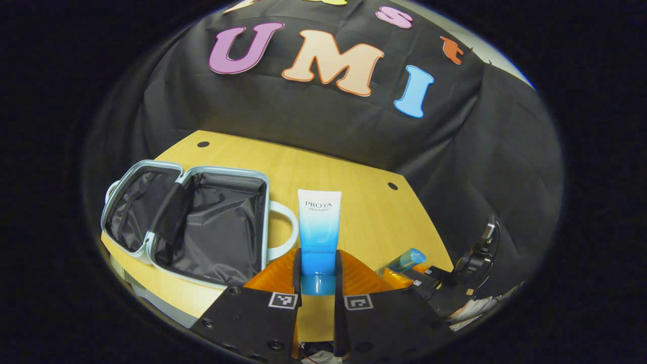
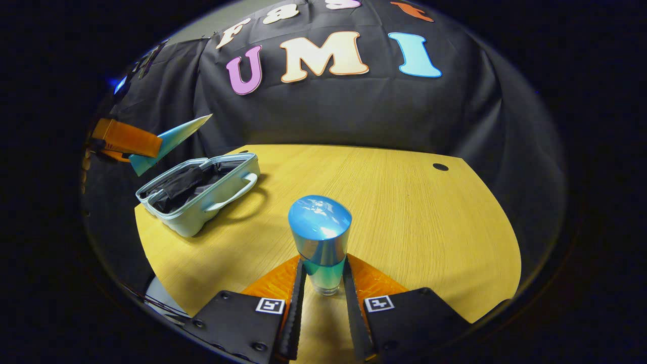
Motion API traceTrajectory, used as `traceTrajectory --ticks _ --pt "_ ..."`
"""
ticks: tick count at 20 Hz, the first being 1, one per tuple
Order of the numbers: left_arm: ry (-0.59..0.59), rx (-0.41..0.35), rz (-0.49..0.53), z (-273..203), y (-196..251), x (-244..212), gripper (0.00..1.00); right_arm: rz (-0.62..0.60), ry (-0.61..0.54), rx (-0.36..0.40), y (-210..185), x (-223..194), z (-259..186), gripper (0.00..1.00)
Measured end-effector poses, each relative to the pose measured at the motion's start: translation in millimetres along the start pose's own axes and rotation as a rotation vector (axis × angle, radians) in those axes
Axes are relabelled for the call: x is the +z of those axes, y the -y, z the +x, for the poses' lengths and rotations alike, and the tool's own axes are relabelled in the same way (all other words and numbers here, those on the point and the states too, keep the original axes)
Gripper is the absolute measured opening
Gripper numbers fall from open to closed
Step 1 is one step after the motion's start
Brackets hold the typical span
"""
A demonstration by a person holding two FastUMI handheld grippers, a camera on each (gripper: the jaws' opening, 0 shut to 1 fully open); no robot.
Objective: First open the suitcase, pack the skin care products into it, and then close the suitcase.
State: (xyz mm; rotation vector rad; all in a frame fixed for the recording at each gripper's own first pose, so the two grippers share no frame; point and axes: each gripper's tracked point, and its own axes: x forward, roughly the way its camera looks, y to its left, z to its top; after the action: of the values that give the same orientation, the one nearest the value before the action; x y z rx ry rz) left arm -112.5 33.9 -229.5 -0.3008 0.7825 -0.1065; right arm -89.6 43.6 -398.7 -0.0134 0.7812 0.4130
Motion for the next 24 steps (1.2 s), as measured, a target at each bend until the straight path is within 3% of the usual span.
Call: traceTrajectory --ticks 1,8,16,21,24 --pt "-0.006 0.009 -0.003 -1.4 -7.7 -1.5 0.19 0.007 -0.012 0.013 -2.6 -1.4 1.1 0.39" --pt "-0.069 0.075 -0.052 -0.6 -88.7 -8.5 0.19 0.078 -0.017 0.02 -37.6 33.9 -3.6 0.41" --pt "-0.182 0.152 -0.05 44.4 -179.0 -23.0 0.19 0.191 -0.042 0.138 -131.9 91.5 3.2 0.4" --pt "-0.269 0.228 0.032 70.3 -221.4 -42.5 0.2 0.201 -0.111 0.214 -195.0 95.6 23.9 0.41" --pt "-0.311 0.229 0.013 79.5 -230.0 -57.5 0.25 0.204 -0.14 0.262 -230.2 98.0 34.1 0.4"
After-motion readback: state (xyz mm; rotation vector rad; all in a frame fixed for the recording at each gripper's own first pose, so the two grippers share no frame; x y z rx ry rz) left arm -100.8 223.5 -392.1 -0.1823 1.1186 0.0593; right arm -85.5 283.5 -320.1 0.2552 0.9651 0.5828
